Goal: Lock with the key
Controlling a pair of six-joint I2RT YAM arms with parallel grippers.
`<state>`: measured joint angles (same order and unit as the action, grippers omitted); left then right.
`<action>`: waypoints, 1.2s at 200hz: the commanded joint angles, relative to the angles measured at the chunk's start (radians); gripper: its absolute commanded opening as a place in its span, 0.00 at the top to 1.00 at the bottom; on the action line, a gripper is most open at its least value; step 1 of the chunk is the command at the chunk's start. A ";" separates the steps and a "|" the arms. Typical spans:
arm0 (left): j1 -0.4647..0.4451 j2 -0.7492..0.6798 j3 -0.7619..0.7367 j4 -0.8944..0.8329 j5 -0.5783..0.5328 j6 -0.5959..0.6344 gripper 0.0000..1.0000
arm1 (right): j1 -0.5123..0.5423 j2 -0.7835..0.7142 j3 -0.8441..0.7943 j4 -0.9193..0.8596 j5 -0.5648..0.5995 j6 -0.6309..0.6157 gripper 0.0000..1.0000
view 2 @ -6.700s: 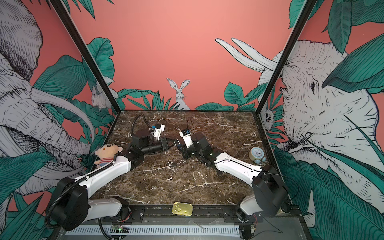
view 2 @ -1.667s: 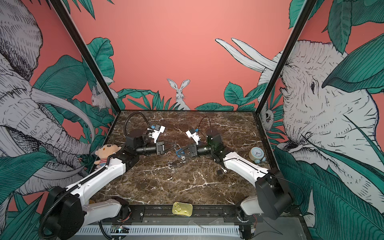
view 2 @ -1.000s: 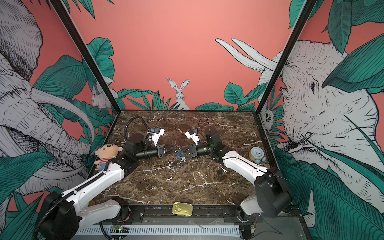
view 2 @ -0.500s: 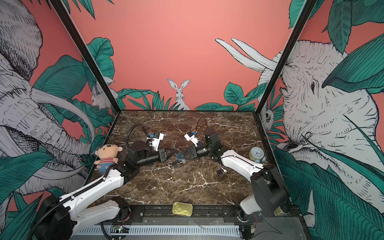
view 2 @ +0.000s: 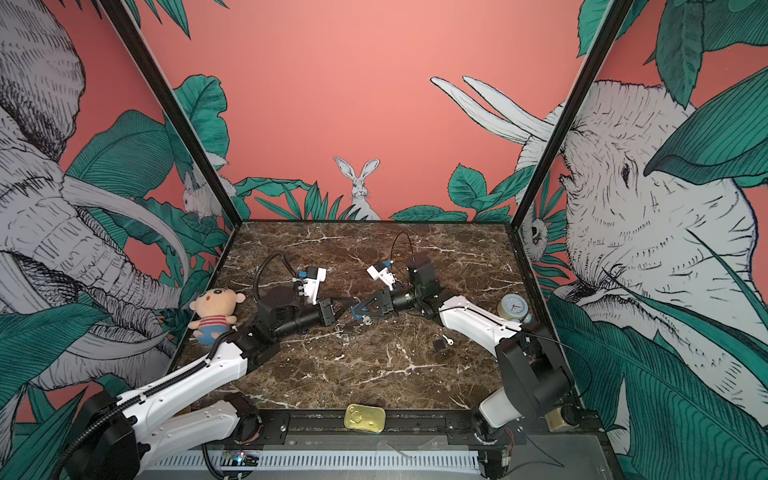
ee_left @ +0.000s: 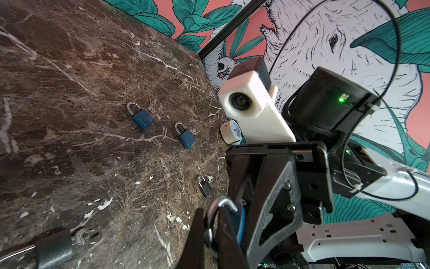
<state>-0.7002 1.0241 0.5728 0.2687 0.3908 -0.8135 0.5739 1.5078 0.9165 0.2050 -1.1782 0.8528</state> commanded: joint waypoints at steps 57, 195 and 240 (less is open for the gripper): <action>0.138 0.022 0.137 -0.136 0.481 0.068 0.97 | 0.014 -0.001 -0.061 0.354 0.135 0.050 1.00; 0.180 0.042 0.175 -0.066 0.531 0.031 0.77 | 0.042 0.016 -0.047 0.271 0.153 -0.003 1.00; 0.180 0.063 0.174 -0.051 0.536 0.026 0.92 | 0.047 0.012 -0.045 0.261 0.161 -0.009 1.00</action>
<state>-0.4973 1.1038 0.7185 0.1226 0.7895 -0.7815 0.6147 1.5066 0.8558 0.4721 -1.1149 0.8482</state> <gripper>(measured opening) 0.140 0.146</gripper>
